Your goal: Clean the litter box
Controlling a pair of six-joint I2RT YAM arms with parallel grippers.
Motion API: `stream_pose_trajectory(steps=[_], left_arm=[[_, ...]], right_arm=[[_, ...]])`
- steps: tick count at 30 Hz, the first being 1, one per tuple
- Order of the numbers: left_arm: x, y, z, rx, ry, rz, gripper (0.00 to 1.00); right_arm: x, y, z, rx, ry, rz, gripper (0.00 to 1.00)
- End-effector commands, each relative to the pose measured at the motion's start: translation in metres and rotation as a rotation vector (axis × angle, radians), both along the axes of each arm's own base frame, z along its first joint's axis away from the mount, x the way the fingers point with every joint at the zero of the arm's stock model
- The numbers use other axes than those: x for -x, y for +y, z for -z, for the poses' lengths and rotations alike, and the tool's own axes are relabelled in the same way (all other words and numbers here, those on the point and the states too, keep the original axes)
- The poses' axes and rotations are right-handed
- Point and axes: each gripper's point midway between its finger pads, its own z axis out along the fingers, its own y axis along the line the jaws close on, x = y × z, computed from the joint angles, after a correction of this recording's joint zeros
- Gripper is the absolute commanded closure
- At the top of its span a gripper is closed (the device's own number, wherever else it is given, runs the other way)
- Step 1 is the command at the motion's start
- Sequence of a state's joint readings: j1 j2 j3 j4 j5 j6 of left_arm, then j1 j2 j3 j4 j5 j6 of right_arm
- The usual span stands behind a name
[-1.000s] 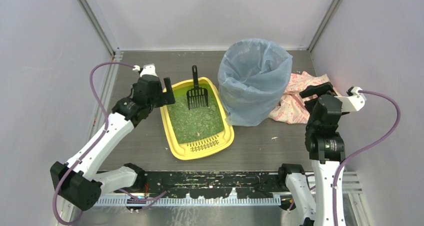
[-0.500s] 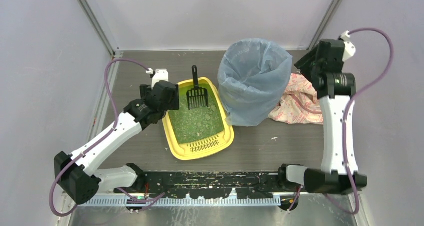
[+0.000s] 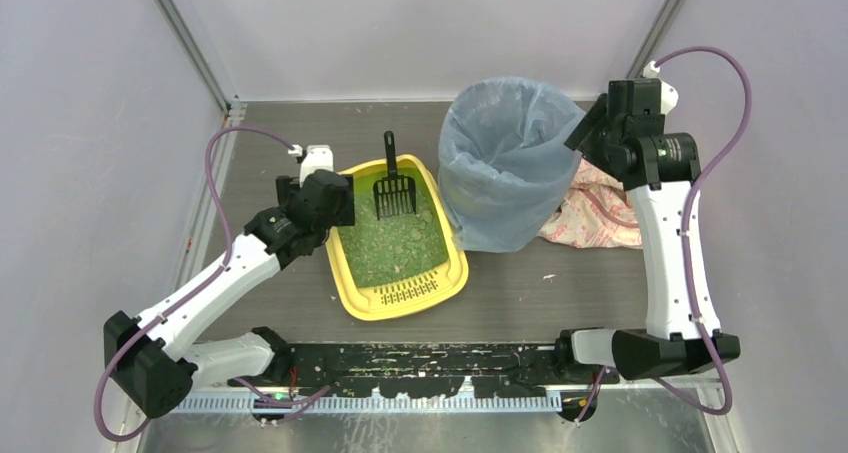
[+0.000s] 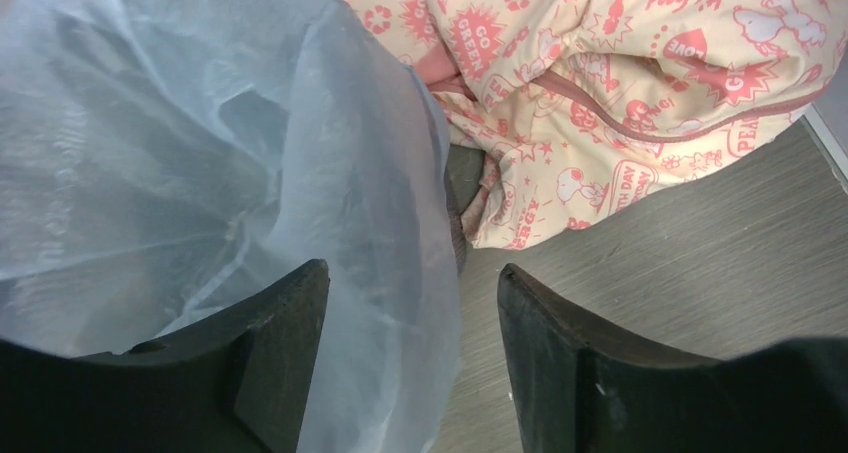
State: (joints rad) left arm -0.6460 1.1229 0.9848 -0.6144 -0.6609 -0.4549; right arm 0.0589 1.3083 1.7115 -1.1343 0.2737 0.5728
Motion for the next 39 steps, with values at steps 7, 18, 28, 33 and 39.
stream_pose_trajectory(steps=[7, 18, 28, 33, 39], left_arm=[[-0.003, -0.002, -0.012, 0.053, -0.070, -0.005, 0.05], [0.006, 0.010, -0.015, 0.041, -0.078, -0.031, 0.05], [0.007, 0.001, -0.007, 0.075, -0.055, -0.008, 0.05], [0.006, 0.000, -0.009, 0.076, -0.059, -0.008, 0.05], [0.006, -0.002, -0.011, 0.079, -0.054, -0.001, 0.05]], right_arm=[[-0.003, 0.035, -0.021, -0.044, -0.053, -0.134, 0.29], [-0.009, 0.047, 0.018, 0.001, 0.042, -0.171, 0.44], [0.008, 0.040, 0.022, 0.021, 0.046, -0.165, 0.91], [0.021, 0.030, 0.015, 0.053, 0.035, -0.143, 0.97], [0.043, 0.017, 0.021, 0.077, 0.049, -0.111, 0.99]])
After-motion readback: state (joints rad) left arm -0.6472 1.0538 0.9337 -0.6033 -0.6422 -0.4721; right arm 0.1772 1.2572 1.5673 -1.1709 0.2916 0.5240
